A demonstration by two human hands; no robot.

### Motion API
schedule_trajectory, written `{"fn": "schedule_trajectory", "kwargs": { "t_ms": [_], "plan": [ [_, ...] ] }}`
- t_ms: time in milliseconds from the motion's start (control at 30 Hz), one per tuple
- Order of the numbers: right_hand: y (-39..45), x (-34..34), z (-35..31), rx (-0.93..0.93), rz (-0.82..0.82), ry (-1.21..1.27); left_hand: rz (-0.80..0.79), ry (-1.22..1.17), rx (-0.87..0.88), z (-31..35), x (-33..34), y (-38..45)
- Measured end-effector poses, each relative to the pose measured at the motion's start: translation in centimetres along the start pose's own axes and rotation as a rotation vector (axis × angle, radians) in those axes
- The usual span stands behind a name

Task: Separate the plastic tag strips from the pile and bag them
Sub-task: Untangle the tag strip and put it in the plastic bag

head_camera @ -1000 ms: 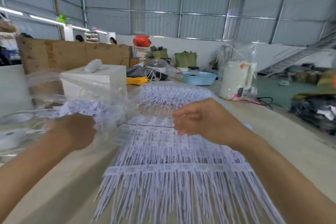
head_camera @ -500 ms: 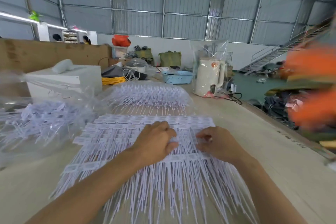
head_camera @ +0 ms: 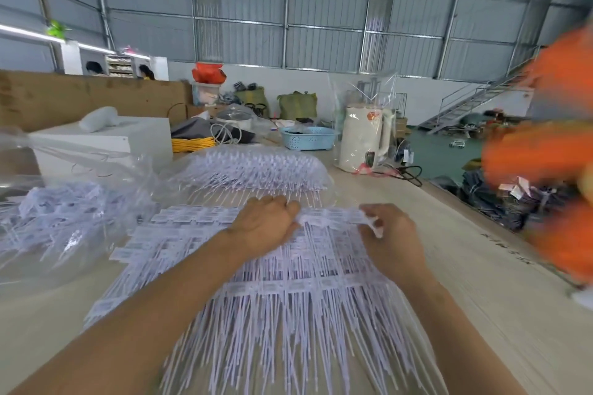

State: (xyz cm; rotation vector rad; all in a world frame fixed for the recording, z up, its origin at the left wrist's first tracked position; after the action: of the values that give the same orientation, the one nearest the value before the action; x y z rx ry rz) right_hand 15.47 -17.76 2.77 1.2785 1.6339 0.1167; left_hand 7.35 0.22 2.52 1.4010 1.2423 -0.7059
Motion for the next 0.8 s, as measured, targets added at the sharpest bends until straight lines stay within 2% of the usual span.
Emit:
{"fn": "schedule_trajectory", "kwargs": {
  "t_ms": [67, 267, 333, 400, 500, 567, 633, 800],
  "plan": [
    [0.1, -0.7, 0.5, -0.006, 0.056, -0.039, 0.034, -0.049, 0.069, 0.4, -2.2, -0.6],
    [-0.1, 1.0, -0.3, -0.056, -0.200, 0.060, 0.234, -0.256, 0.196, 0.3, -9.6, -3.4],
    [-0.1, 0.6, -1.0, -0.097, -0.180, 0.118, 0.157, -0.230, 0.172, -0.1, -9.2, -4.2],
    [-0.1, -0.1, -1.1, -0.075, -0.210, 0.223, -0.012, -0.218, 0.108, -0.6, -7.3, -5.0],
    [-1.0, -0.3, -1.3, 0.027, -0.432, 0.526, -0.207, -0.253, 0.047, -1.0, -3.9, -5.5],
    [-1.4, 0.1, -1.5, 0.082, -0.507, 0.593, -0.268, -0.221, 0.038, -0.7, -2.3, -5.3],
    [-1.5, 0.5, -1.8, 0.083, -0.518, 0.592, -0.230, -0.254, 0.039, 0.4, -1.7, -4.6],
    [-1.6, 0.6, -1.9, 0.109, -0.516, 0.682, -0.087, -0.680, 0.000, 4.7, -2.0, -1.8]
  ]
}}
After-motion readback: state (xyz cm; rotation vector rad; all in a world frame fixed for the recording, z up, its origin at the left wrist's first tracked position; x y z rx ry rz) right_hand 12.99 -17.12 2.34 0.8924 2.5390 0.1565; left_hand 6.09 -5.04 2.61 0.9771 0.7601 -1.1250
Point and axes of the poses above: each hand's wrist, its own y-axis towards the middle knuckle, its own x-axis out of the palm, z = x × y, the point moved 5 cm from there along y, towards the middle knuckle, and after that the axes turned 2 degrees about -x, right-handed, at the moved point
